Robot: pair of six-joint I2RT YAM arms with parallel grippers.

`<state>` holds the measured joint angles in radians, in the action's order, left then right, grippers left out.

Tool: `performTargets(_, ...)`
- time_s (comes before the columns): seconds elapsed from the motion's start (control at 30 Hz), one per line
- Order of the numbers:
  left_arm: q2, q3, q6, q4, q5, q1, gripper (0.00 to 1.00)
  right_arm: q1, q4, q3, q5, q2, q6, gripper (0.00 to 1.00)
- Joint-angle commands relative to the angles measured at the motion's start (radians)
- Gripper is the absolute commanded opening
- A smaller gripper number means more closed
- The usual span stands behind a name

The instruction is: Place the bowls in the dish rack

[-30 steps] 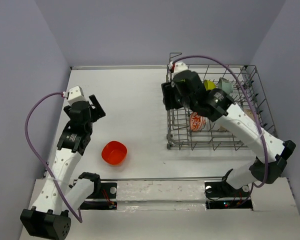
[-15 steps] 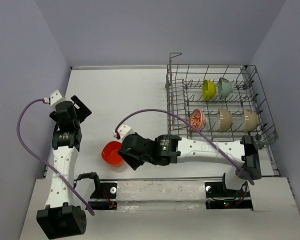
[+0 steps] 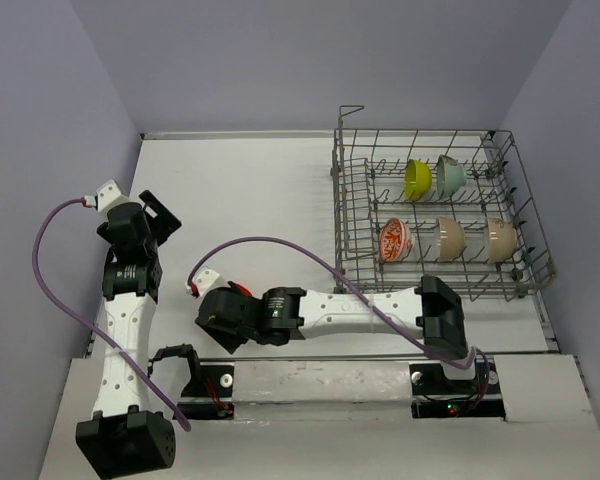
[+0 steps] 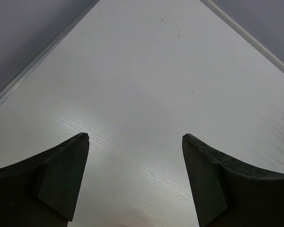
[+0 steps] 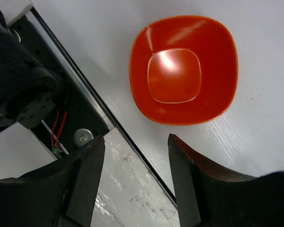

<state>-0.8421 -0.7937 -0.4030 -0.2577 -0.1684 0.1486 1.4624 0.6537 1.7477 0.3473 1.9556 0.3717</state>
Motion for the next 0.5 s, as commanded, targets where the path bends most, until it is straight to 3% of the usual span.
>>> performTargets(0.0, 0.02, 0.002, -0.005, 0.046, 0.01, 0.009, 0.89, 0.019, -0.068, 0.094, 0.004, 0.058, -0.03, 0.62)
performTargets(0.47, 0.026, 0.005, -0.003, 0.046, 0.018, 0.019, 0.89, 0.019, -0.127, 0.139, 0.019, 0.192, -0.05, 0.61)
